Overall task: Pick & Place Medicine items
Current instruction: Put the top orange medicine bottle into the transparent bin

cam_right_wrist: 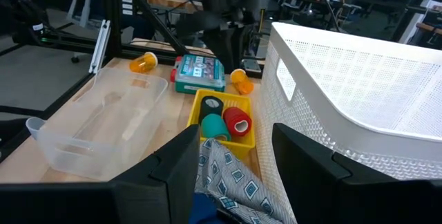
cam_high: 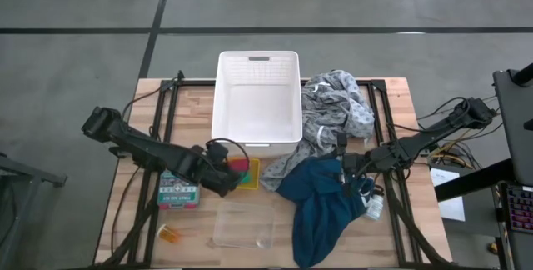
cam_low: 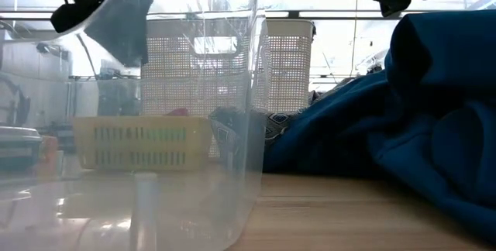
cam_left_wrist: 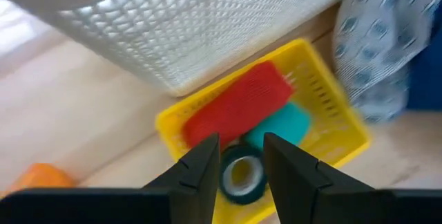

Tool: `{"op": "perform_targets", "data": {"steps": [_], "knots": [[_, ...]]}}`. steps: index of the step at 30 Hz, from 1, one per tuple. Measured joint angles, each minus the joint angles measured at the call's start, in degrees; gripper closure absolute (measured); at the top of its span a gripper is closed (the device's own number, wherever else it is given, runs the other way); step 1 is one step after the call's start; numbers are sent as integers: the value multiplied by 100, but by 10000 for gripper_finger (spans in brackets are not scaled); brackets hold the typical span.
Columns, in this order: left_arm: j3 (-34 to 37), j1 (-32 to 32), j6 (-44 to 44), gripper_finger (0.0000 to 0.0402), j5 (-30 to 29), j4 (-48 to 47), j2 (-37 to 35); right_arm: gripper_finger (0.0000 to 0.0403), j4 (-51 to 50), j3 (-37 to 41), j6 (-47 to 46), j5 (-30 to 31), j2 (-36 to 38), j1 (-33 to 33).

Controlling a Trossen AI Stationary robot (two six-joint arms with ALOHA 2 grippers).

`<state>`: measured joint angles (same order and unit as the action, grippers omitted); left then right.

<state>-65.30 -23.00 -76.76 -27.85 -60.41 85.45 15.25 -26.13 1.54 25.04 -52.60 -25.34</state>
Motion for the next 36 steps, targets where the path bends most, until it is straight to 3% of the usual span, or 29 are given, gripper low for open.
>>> {"op": "perform_targets", "data": {"steps": [6,10,22,36], "knots": [[2,0,180,284,735,-843,0,222,0,0,0,0,0,0],[3,-26,179,284,1218,-928,0,225,0,0,0,0,0,0],[575,-396,-303,284,1348,-456,11,225,1,0,0,0,1,0],[643,-396,-142,284,1693,-1470,-22,223,0,0,0,0,0,2]]}}
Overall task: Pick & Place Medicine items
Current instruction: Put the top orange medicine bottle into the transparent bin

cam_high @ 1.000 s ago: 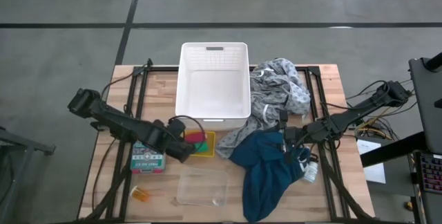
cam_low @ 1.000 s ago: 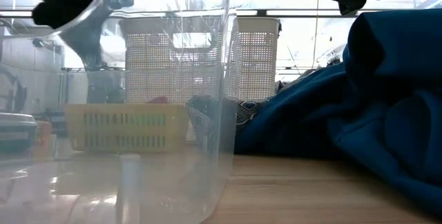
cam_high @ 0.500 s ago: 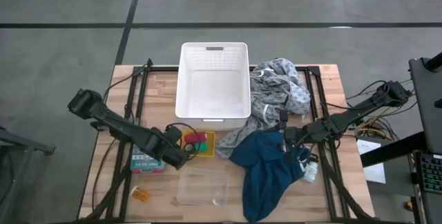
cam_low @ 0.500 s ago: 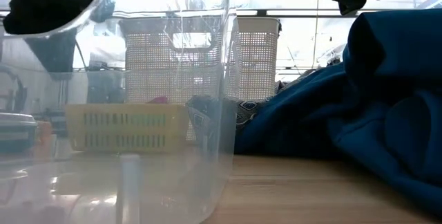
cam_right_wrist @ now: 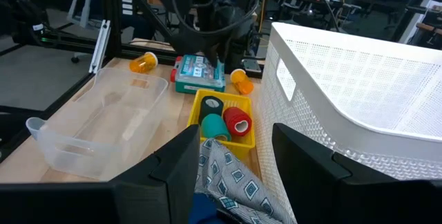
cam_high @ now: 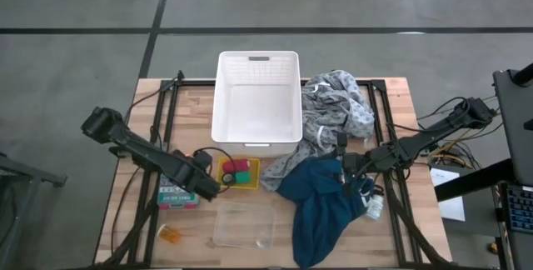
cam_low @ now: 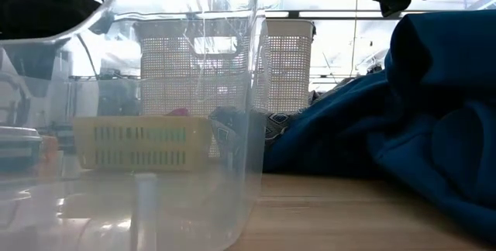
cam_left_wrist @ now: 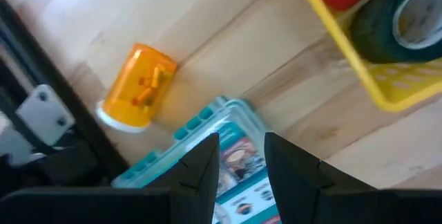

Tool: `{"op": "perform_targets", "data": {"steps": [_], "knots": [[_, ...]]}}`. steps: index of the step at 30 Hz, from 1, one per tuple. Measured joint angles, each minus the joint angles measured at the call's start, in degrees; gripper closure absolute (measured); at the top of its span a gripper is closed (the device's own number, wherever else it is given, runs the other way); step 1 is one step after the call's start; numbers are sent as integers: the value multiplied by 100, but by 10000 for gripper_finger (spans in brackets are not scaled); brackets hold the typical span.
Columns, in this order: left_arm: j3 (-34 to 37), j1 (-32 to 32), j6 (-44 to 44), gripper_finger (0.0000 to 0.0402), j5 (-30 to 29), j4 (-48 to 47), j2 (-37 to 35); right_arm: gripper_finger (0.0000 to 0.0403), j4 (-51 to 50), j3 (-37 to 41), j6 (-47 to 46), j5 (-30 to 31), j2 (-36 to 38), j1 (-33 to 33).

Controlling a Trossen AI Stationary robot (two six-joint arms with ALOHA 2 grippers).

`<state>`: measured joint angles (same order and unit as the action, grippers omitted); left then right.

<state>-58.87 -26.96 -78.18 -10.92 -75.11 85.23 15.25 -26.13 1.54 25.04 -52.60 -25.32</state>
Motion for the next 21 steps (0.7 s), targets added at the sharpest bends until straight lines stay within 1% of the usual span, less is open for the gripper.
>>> {"op": "perform_targets", "data": {"steps": [3,8,11,16,21], "knots": [[4,0,254,284,6,-37,-72,223,0,0,0,2,0,-2],[15,-49,347,284,-114,-322,-135,225,1,0,1,0,2,-2],[20,9,344,284,-139,-447,-342,223,0,0,2,2,0,-2],[92,78,450,284,-135,-462,-1061,225,0,0,0,0,0,-2],[491,257,453,284,-83,-466,-1880,223,0,0,0,1,0,-2]]}}
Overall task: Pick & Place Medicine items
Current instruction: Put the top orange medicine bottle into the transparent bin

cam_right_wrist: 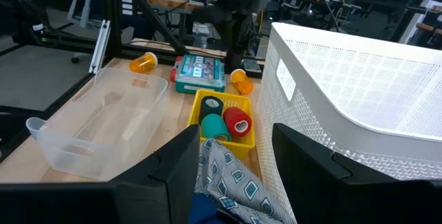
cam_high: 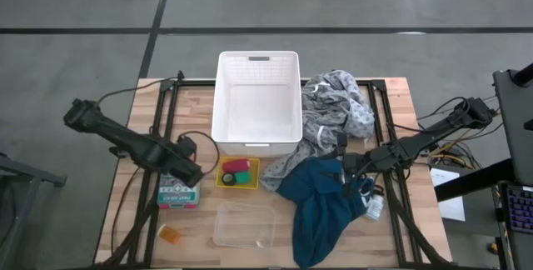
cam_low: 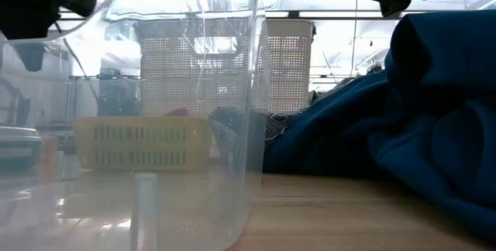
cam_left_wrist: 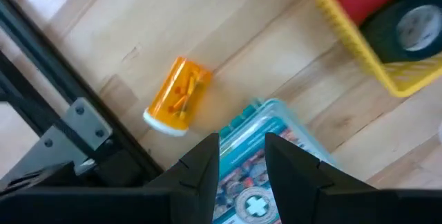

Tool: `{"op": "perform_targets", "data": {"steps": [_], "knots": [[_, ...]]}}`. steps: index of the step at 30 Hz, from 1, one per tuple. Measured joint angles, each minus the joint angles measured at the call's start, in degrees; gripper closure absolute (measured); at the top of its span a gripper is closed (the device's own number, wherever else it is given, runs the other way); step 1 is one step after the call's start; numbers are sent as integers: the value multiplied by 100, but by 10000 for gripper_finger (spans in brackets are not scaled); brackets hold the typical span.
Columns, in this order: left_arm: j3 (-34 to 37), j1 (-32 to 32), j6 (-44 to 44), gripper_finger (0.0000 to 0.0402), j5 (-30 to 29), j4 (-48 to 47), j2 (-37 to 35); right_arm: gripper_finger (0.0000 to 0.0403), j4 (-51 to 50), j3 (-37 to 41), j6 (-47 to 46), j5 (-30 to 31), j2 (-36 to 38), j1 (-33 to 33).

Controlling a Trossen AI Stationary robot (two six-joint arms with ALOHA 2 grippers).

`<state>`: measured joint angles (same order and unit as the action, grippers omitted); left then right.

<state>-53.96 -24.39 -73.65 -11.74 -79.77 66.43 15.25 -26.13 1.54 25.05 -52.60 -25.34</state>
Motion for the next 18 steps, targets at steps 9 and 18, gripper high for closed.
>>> {"op": "perform_targets", "data": {"steps": [9,18], "knots": [[957,936,779,284,799,93,-873,224,0,0,0,1,0,2],[1022,2023,2493,284,706,260,-683,225,0,0,0,-1,0,2]]}}
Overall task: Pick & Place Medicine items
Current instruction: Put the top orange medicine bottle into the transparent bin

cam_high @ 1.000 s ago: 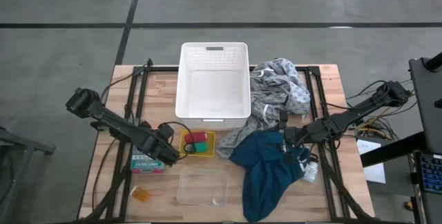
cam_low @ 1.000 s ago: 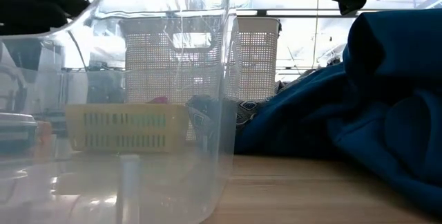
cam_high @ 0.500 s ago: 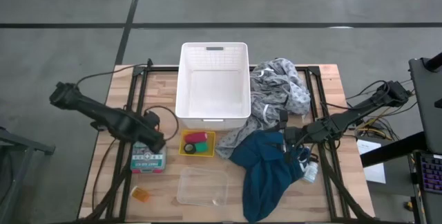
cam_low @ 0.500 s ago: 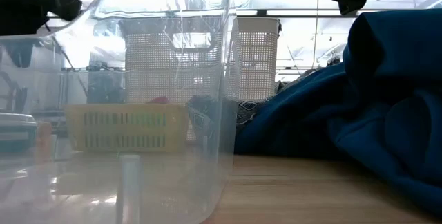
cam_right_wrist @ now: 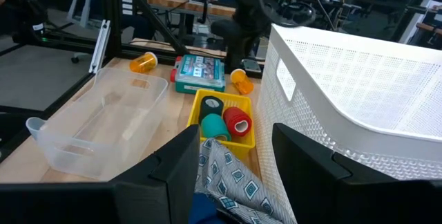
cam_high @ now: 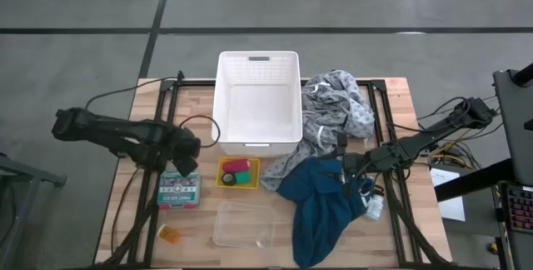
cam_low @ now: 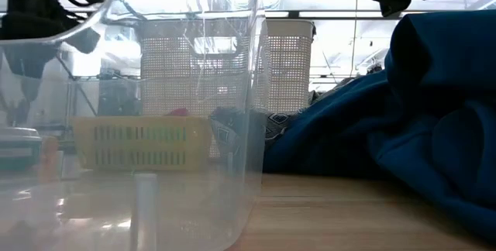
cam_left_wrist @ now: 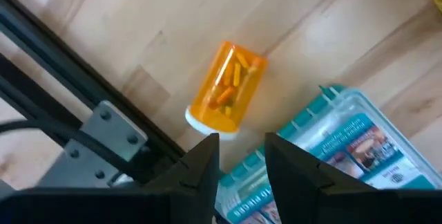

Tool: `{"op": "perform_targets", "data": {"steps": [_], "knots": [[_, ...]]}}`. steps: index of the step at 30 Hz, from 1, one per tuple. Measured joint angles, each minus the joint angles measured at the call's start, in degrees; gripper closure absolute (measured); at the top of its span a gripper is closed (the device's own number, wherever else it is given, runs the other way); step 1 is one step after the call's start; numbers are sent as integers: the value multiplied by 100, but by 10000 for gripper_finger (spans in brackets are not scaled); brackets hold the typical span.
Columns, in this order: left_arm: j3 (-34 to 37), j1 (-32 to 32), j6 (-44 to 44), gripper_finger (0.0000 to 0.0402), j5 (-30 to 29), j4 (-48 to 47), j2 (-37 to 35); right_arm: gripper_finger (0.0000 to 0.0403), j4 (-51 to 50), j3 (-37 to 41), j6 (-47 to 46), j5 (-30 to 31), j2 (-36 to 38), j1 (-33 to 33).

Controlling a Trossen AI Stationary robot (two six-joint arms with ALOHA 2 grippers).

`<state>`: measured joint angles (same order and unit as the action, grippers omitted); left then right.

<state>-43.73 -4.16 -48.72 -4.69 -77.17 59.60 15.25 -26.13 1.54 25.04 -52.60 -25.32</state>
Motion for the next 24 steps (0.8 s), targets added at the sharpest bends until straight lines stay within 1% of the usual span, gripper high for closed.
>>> {"op": "perform_targets", "data": {"steps": [6,9,13,17,24], "knots": [[5,595,872,284,-20,297,232,223,0,0,0,0,0,-2],[25,752,1025,284,-22,325,360,225,2,0,2,2,2,-2],[213,806,1089,284,14,404,450,223,0,0,0,1,1,-1],[429,806,1168,284,302,701,452,223,0,0,0,0,2,-1],[475,806,1222,284,368,780,447,223,0,0,0,2,0,-2]]}}
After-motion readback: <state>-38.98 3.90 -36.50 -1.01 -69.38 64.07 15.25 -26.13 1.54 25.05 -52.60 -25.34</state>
